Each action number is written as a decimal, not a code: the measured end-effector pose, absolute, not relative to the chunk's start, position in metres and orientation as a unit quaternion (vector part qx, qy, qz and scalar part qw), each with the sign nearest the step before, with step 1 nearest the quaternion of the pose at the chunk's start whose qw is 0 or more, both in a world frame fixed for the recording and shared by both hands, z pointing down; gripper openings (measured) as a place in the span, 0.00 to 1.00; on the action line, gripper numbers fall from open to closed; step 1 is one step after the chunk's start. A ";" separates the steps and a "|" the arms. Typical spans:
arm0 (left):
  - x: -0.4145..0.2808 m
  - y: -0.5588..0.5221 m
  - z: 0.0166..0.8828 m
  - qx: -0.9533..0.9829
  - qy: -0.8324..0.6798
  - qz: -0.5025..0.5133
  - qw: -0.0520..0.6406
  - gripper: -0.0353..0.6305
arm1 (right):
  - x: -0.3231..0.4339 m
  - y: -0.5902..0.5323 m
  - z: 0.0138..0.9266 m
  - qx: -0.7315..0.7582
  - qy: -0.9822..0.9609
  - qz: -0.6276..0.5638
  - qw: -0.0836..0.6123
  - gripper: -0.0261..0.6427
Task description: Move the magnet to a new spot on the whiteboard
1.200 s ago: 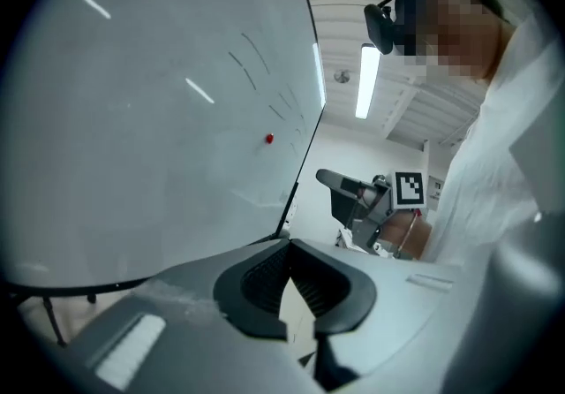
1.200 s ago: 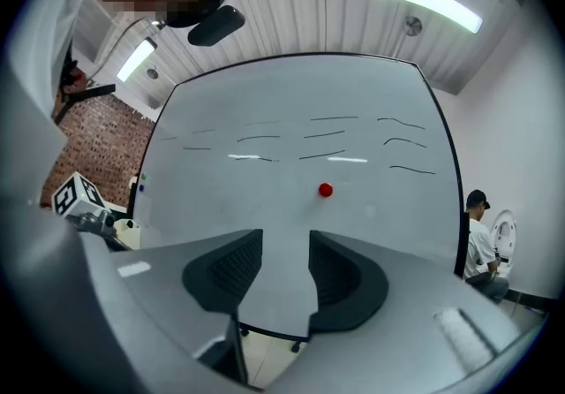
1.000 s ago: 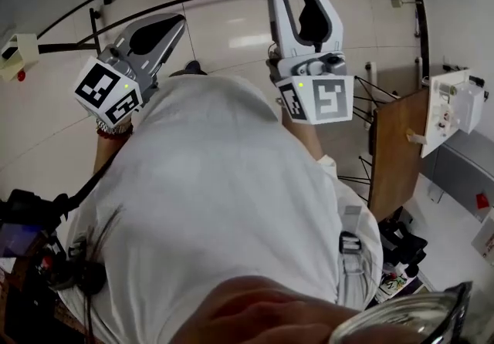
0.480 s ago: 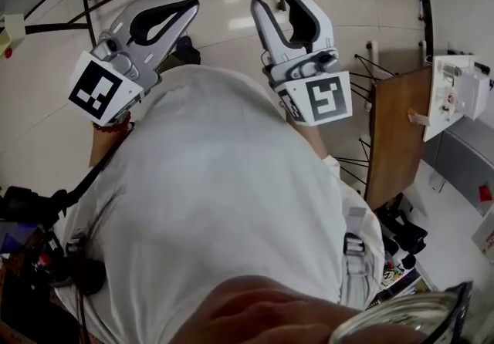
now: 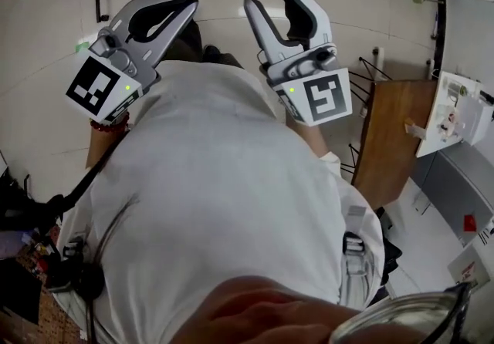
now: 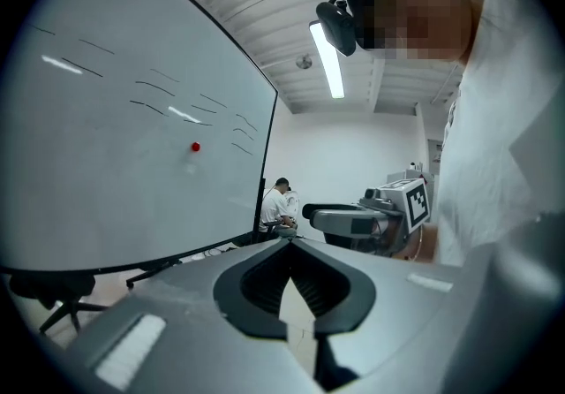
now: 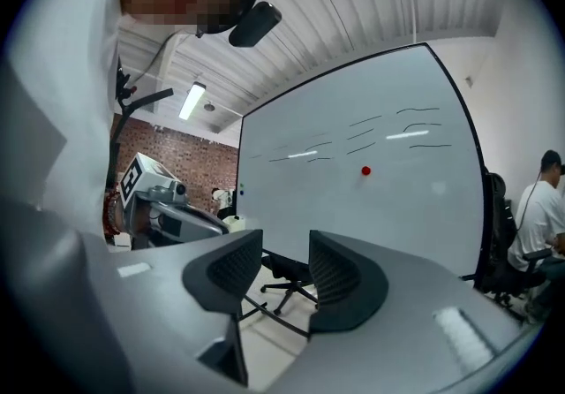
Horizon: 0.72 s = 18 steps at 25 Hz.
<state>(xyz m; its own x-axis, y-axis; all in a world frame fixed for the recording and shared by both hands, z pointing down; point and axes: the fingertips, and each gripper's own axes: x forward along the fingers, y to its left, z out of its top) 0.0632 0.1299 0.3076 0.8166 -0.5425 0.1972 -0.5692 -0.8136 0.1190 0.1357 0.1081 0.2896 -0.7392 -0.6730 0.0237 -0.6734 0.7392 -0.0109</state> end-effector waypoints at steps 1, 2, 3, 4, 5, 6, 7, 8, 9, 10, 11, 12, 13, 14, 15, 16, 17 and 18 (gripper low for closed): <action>0.062 0.135 0.310 0.947 -0.296 0.077 0.092 0.05 | 0.129 0.111 0.288 0.354 -0.935 0.014 0.001 0.28; 0.060 0.138 0.314 0.946 -0.298 0.079 0.097 0.05 | 0.123 0.111 0.288 0.349 -0.937 0.019 -0.005 0.28; 0.060 0.142 0.319 0.946 -0.298 0.081 0.102 0.05 | 0.118 0.111 0.288 0.348 -0.937 0.021 -0.008 0.28; 0.059 0.144 0.323 0.945 -0.297 0.085 0.105 0.05 | 0.116 0.111 0.290 0.347 -0.938 0.020 -0.009 0.28; 0.058 0.147 0.326 0.945 -0.297 0.088 0.106 0.05 | 0.116 0.110 0.292 0.348 -0.937 0.018 -0.009 0.28; 0.057 0.148 0.327 0.945 -0.298 0.090 0.107 0.05 | 0.116 0.110 0.293 0.348 -0.937 0.014 -0.007 0.28; 0.055 0.148 0.327 0.944 -0.299 0.088 0.106 0.05 | 0.117 0.111 0.292 0.349 -0.937 0.009 -0.006 0.28; 0.053 0.148 0.325 0.944 -0.300 0.085 0.105 0.05 | 0.117 0.112 0.290 0.351 -0.936 0.008 -0.007 0.28; 0.051 0.147 0.322 0.945 -0.301 0.081 0.104 0.05 | 0.116 0.113 0.286 0.353 -0.936 0.009 -0.010 0.28; 0.050 0.146 0.320 0.945 -0.300 0.076 0.103 0.05 | 0.115 0.114 0.282 0.355 -0.935 0.008 -0.011 0.28; 0.050 0.146 0.318 0.947 -0.297 0.073 0.102 0.05 | 0.114 0.115 0.281 0.357 -0.934 0.004 -0.008 0.28; 0.049 0.146 0.316 0.948 -0.293 0.071 0.100 0.05 | 0.115 0.115 0.280 0.360 -0.933 -0.003 -0.004 0.28; 0.048 0.147 0.315 0.950 -0.288 0.071 0.099 0.05 | 0.117 0.115 0.280 0.363 -0.932 -0.009 -0.001 0.28; 0.046 0.149 0.313 0.951 -0.284 0.071 0.097 0.05 | 0.118 0.115 0.278 0.369 -0.930 -0.012 -0.003 0.28; 0.043 0.150 0.310 0.953 -0.281 0.071 0.094 0.05 | 0.118 0.114 0.274 0.375 -0.927 -0.013 -0.008 0.28; 0.039 0.151 0.307 0.953 -0.280 0.069 0.091 0.05 | 0.118 0.112 0.270 0.380 -0.925 -0.014 -0.014 0.28; 0.034 0.152 0.304 0.953 -0.282 0.068 0.089 0.05 | 0.117 0.111 0.267 0.383 -0.924 -0.016 -0.016 0.28; 0.029 0.153 0.303 0.951 -0.288 0.068 0.087 0.05 | 0.116 0.110 0.266 0.383 -0.923 -0.017 -0.018 0.28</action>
